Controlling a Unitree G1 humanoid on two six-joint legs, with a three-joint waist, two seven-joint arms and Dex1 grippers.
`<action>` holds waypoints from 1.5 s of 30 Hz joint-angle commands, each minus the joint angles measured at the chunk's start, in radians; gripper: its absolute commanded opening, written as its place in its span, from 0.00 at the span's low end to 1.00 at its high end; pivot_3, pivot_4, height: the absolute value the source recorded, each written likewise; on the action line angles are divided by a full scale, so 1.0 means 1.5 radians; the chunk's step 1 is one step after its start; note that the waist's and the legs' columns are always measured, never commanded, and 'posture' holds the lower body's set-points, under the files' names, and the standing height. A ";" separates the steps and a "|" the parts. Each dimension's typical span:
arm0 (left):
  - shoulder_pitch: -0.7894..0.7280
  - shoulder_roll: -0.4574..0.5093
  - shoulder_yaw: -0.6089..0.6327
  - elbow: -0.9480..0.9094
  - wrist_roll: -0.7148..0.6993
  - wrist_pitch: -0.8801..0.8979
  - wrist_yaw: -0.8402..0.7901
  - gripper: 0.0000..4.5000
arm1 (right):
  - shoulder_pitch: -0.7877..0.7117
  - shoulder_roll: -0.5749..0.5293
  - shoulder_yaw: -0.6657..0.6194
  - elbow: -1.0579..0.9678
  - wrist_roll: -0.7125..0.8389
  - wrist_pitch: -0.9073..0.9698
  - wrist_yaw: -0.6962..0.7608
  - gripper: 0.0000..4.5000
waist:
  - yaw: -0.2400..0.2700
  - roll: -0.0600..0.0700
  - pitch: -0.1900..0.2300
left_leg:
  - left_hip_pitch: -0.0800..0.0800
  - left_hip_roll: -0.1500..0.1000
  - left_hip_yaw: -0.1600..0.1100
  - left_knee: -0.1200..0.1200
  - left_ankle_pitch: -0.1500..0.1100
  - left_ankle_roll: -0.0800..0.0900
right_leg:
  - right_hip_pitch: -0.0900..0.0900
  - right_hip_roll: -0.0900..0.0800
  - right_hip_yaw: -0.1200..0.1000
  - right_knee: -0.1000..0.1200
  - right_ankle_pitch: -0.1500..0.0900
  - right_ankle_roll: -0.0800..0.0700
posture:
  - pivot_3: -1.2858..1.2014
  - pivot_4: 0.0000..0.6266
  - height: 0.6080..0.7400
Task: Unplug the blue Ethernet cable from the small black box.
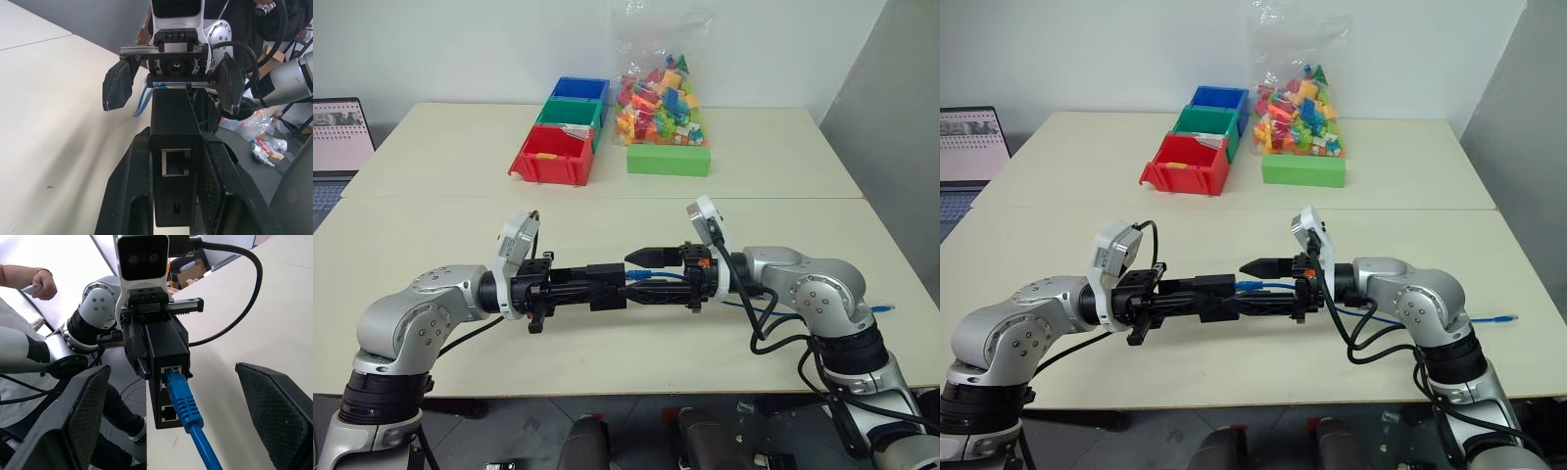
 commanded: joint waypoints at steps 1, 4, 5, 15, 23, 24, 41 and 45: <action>-0.008 0.004 0.007 -0.016 -0.001 -0.009 -0.002 0.17 | -0.010 0.003 -0.014 -0.008 0.000 0.000 0.005 0.86 | 0.000 0.000 0.000 | 0.000 0.000 0.000 0.000 0.000 0.000 | 0.000 0.000 0.000 0.000 0.000 0.000 | 0.52 0.24 1.00; -0.008 0.004 0.008 -0.015 -0.002 -0.008 -0.001 0.17 | -0.010 0.001 -0.012 -0.007 -0.004 -0.001 0.010 0.73 | 0.000 0.000 0.000 | 0.000 0.000 0.000 0.000 0.000 0.000 | 0.000 0.000 0.000 0.000 0.000 0.000 | 0.52 0.24 1.00; -0.008 0.004 0.009 -0.015 -0.001 -0.008 -0.001 0.17 | -0.010 0.001 -0.012 -0.007 -0.004 -0.001 0.011 0.66 | 0.000 0.000 0.000 | 0.000 0.000 0.000 0.000 0.000 0.000 | 0.000 0.000 0.000 0.000 0.000 0.000 | 0.52 0.24 1.00; -0.015 0.005 0.010 -0.007 -0.002 -0.005 -0.004 0.17 | -0.012 -0.014 -0.001 -0.004 -0.024 -0.006 0.045 0.16 | 0.000 0.000 0.000 | 0.000 0.000 0.000 0.000 0.000 0.000 | 0.000 0.000 0.000 0.000 0.000 0.000 | 0.52 0.24 1.00; -0.015 0.005 0.009 -0.007 0.000 -0.005 -0.005 0.17 | -0.020 -0.007 -0.004 0.002 -0.025 -0.002 0.055 0.15 | 0.000 0.000 0.000 | 0.000 0.000 0.000 0.000 0.000 0.000 | 0.000 0.000 0.000 0.000 0.000 0.000 | 0.52 0.24 1.00; -0.015 0.006 0.009 -0.007 0.000 -0.006 -0.005 0.17 | -0.021 -0.004 -0.006 0.002 -0.020 0.001 0.055 0.15 | 0.000 0.000 0.000 | 0.000 0.000 0.000 0.000 0.000 0.000 | 0.000 0.000 0.000 0.000 0.000 0.000 | 0.52 0.24 1.00; -0.011 0.002 0.004 -0.013 0.003 -0.008 -0.004 0.17 | 0.002 -0.004 -0.047 -0.008 0.011 0.051 0.028 0.45 | 0.000 0.000 0.000 | 0.000 0.000 0.000 0.000 0.000 0.000 | 0.000 0.000 0.000 0.000 0.000 0.000 | 0.52 0.24 1.00; -0.010 0.000 0.003 -0.013 0.004 -0.009 -0.003 0.17 | 0.007 0.000 -0.049 -0.008 0.010 0.051 0.021 0.45 | 0.000 0.000 0.000 | 0.000 0.000 0.000 0.000 0.000 0.000 | 0.000 0.000 0.000 0.000 0.000 0.000 | 0.52 0.24 1.00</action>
